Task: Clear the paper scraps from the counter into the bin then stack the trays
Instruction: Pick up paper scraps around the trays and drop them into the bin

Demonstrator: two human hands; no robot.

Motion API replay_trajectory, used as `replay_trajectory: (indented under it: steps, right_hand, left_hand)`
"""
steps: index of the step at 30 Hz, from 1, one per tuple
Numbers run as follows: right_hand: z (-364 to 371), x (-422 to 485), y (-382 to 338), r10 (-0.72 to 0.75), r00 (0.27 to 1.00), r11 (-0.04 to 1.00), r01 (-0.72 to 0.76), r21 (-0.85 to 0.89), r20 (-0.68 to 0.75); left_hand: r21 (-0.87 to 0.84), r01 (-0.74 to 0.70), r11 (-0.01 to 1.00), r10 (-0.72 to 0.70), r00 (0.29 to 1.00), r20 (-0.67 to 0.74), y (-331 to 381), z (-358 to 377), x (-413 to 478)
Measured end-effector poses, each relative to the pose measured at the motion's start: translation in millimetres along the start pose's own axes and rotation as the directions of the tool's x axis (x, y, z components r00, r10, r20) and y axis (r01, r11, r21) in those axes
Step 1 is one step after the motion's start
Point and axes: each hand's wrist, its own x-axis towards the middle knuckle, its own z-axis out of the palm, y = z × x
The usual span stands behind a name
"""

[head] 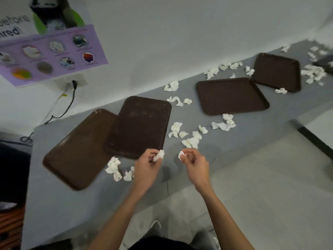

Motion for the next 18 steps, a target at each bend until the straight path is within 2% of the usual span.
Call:
replay_trajectory:
  steps: [5, 10, 18]
  right_hand:
    - [-118.0, 8.2, 23.1, 0.036, 0.993, 0.996, -0.027, 0.084, -0.112]
    - [-246.8, 15.6, 55.9, 0.011, 0.975, 1.000, -0.005, 0.027, -0.224]
    - [-437.6, 19.8, 122.0, 0.066, 0.881, 0.998, -0.068, 0.013, -0.469]
  left_hand:
    - [-0.021, -0.034, 0.999, 0.035, 0.997, 0.073, 64.2, 99.2, -2.9]
    - [-0.113, -0.027, 0.993, 0.048, 0.981, 0.186, 135.9, 207.8, -24.2]
    - [-0.084, -0.141, 0.986, 0.163, 0.911, 0.379, 229.0, 379.6, -54.6]
